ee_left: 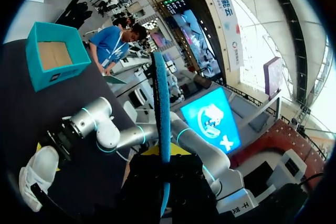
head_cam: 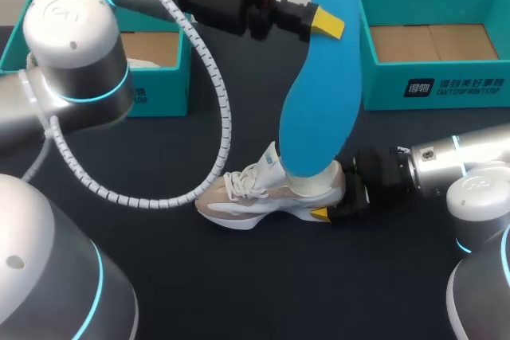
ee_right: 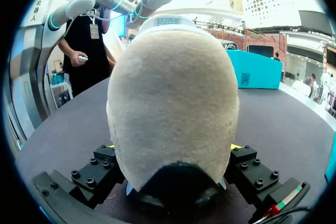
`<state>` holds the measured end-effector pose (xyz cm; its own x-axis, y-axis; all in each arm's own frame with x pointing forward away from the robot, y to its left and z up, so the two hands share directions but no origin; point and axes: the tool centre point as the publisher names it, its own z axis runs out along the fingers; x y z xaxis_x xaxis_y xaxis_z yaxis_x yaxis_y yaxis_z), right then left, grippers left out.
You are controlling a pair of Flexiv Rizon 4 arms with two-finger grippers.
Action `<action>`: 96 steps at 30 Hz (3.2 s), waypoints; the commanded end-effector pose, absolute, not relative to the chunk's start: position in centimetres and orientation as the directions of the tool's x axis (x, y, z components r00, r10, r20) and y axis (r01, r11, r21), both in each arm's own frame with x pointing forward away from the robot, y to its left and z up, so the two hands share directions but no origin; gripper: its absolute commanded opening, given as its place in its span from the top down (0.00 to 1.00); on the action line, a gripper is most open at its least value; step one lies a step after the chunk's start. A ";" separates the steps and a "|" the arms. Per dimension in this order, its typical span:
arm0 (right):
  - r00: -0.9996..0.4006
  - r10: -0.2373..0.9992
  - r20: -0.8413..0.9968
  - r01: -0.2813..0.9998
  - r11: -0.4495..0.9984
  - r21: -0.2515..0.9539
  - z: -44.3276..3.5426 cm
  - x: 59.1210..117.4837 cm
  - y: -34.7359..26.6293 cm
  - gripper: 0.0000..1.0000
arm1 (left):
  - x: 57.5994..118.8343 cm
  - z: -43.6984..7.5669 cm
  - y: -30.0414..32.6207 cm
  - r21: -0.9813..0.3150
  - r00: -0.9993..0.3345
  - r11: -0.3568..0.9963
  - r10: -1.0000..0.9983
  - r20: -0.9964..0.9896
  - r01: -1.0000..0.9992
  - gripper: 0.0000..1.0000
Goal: Take the shoe out of the shoebox, open the shoe tongue, remove and reinsert the insole, then place the shoe into the shoebox
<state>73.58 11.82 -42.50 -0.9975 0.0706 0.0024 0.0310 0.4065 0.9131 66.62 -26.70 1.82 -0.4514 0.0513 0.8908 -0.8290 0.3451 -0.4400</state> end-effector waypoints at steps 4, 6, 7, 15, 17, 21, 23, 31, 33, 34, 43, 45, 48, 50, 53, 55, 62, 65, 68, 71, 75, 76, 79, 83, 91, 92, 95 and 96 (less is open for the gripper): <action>-0.997 0.072 0.003 0.032 0.410 0.912 -42.6 73.6 11.8 1.00 | 64.0 2.5 -24.7 -0.429 -0.444 0.288 0.015 0.896 -0.856 1.00; -0.997 0.072 0.003 0.032 0.410 0.912 -42.6 73.6 11.8 1.00 | 63.5 2.4 -24.6 -0.434 -0.448 0.287 0.021 0.894 -0.854 1.00; -0.997 0.072 0.003 0.032 0.410 0.912 -42.6 73.6 11.8 1.00 | 63.3 2.3 -24.7 -0.437 -0.451 0.288 0.019 0.892 -0.852 1.00; -0.997 0.072 0.003 0.032 0.410 0.912 -42.6 73.6 11.8 1.00 | 61.1 2.4 -24.7 -0.483 -0.503 0.288 0.005 0.864 -0.827 1.00; -0.997 0.072 0.003 0.032 0.410 0.912 -42.6 73.6 11.8 1.00 | 60.5 2.6 -24.4 -0.482 -0.497 0.294 0.028 0.867 -0.825 1.00; -0.997 0.072 0.003 0.032 0.410 0.912 -42.6 73.6 11.8 1.00 | 59.9 2.8 -23.8 -0.474 -0.475 0.285 0.070 0.877 -0.833 1.00; -0.997 0.072 0.003 0.032 0.410 0.912 -42.6 73.6 11.8 1.00 | 59.9 2.9 -23.6 -0.474 -0.471 0.285 0.082 0.878 -0.833 1.00; -0.997 0.072 0.003 0.032 0.410 0.912 -42.6 73.6 11.8 1.00 | 59.7 3.0 -24.0 -0.427 -0.407 0.304 0.131 0.904 -0.852 1.00; -0.997 0.072 0.003 0.032 0.410 0.912 -42.6 73.6 11.8 1.00 | 59.7 3.0 -24.0 -0.427 -0.407 0.304 0.131 0.904 -0.852 1.00; -0.997 0.072 0.003 0.032 0.410 0.912 -42.6 73.6 11.8 1.00 | 59.7 3.0 -24.0 -0.427 -0.407 0.304 0.131 0.904 -0.852 1.00; -0.997 0.072 0.003 0.032 0.410 0.912 -42.6 73.6 11.8 1.00 | 59.7 3.0 -24.0 -0.427 -0.407 0.304 0.131 0.904 -0.852 1.00; -0.997 0.072 0.003 0.032 0.410 0.912 -42.6 73.6 11.8 1.00 | 59.7 3.0 -24.0 -0.427 -0.407 0.304 0.131 0.904 -0.852 1.00; -0.997 0.072 0.003 0.032 0.410 0.912 -42.6 73.6 11.8 1.00 | 59.7 3.0 -24.0 -0.427 -0.407 0.304 0.131 0.904 -0.852 1.00; -0.997 0.072 0.003 0.032 0.410 0.912 -42.6 73.6 11.8 1.00 | 59.7 3.0 -24.0 -0.427 -0.407 0.304 0.131 0.904 -0.852 1.00; -0.997 0.072 0.003 0.032 0.410 0.912 -42.6 73.6 11.8 1.00 | 58.4 3.2 -24.3 -0.486 -0.470 0.307 0.130 0.873 -0.818 1.00; -0.997 0.072 0.003 0.032 0.410 0.912 -42.6 73.6 11.8 1.00 | 57.6 3.5 -24.3 -0.539 -0.528 0.297 0.124 0.840 -0.788 1.00; -0.997 0.072 0.003 0.032 0.410 0.912 -42.6 73.6 11.8 1.00 | 55.7 3.8 -23.4 -0.527 -0.510 0.289 0.140 0.849 -0.799 1.00; -0.997 0.072 0.003 0.032 0.410 0.912 -42.6 73.6 11.8 1.00 | 55.4 3.6 -23.2 -0.503 -0.485 0.281 0.135 0.864 -0.817 1.00; -0.997 0.072 0.003 0.032 0.410 0.912 -42.6 73.6 11.8 1.00 | 55.4 3.3 -23.1 -0.496 -0.477 0.268 0.138 0.868 -0.826 1.00; -0.997 0.072 0.003 0.032 0.410 0.912 -42.6 73.6 11.8 1.00 | 55.3 3.2 -23.0 -0.486 -0.465 0.255 0.140 0.874 -0.836 1.00; -0.997 0.072 0.003 0.032 0.410 0.912 -42.6 73.6 11.8 1.00 | 55.3 3.2 -23.0 -0.483 -0.463 0.248 0.136 0.876 -0.840 1.00; -0.997 0.072 0.003 0.032 0.410 0.912 -42.6 73.6 11.8 1.00 | 55.3 3.2 -23.0 -0.483 -0.463 0.248 0.136 0.876 -0.840 1.00; -0.997 0.072 0.003 0.032 0.410 0.912 -42.6 73.6 11.8 1.00 | 55.3 3.2 -23.0 -0.483 -0.463 0.248 0.136 0.876 -0.840 1.00; -0.997 0.072 0.003 0.032 0.410 0.912 -42.6 73.6 11.8 1.00 | 55.3 3.2 -23.0 -0.483 -0.463 0.248 0.136 0.876 -0.840 1.00; -0.997 0.072 0.003 0.032 0.410 0.912 -42.6 73.6 11.8 1.00 | 55.3 3.2 -23.0 -0.483 -0.463 0.248 0.136 0.876 -0.840 1.00; -0.997 0.072 0.003 0.032 0.410 0.912 -42.6 73.6 11.8 1.00 | 55.3 3.2 -23.0 -0.483 -0.463 0.248 0.136 0.876 -0.840 1.00; -0.997 0.072 0.003 0.032 0.410 0.912 -42.6 73.6 11.8 1.00 | 55.3 3.2 -23.0 -0.483 -0.463 0.248 0.136 0.876 -0.840 1.00; -0.997 0.072 0.003 0.032 0.410 0.912 -42.6 73.6 11.8 1.00 | 55.3 3.2 -23.0 -0.483 -0.463 0.248 0.136 0.876 -0.840 1.00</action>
<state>73.57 11.82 -42.50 -0.9975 0.0705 0.0025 0.0310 0.4064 0.9132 55.44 -23.00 3.38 -0.4632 0.1351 0.8759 -0.8390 0.2515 -0.4825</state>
